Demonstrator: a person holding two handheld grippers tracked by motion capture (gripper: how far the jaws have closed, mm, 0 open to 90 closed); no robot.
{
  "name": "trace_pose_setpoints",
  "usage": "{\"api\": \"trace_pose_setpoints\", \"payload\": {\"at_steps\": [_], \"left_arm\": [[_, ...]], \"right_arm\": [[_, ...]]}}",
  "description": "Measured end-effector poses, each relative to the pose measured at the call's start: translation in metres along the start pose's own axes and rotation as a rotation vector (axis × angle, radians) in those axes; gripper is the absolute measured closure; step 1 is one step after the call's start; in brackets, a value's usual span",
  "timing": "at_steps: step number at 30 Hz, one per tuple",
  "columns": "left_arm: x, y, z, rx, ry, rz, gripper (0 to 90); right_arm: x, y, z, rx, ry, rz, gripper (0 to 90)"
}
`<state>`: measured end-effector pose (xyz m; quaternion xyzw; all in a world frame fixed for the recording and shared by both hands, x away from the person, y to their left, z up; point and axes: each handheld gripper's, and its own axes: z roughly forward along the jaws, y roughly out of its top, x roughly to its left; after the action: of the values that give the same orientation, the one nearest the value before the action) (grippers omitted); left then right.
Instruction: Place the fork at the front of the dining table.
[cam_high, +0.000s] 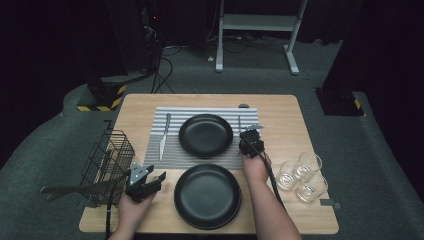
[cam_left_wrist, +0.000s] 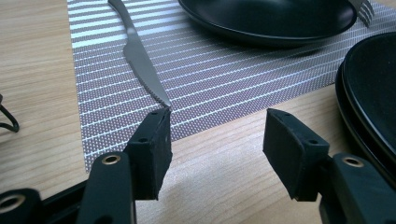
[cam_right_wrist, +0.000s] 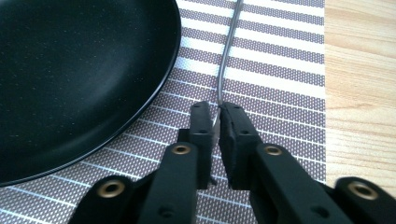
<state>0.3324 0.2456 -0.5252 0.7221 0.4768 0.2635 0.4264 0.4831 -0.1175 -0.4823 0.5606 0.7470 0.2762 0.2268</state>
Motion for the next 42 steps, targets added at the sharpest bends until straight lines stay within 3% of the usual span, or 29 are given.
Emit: {"api": "trace_pose_setpoints", "payload": {"at_steps": [23, 42], "left_arm": [[0.001, 0.000, 0.000, -0.006, -0.009, -0.013, 42.3], [0.001, 0.000, 0.000, -0.007, -0.010, -0.011, 42.3]], "right_arm": [[0.003, 0.003, 0.007, 0.004, 0.006, 0.000, 80.3], [0.001, 0.000, 0.013, 0.016, 0.000, 0.004, 84.4]]}}
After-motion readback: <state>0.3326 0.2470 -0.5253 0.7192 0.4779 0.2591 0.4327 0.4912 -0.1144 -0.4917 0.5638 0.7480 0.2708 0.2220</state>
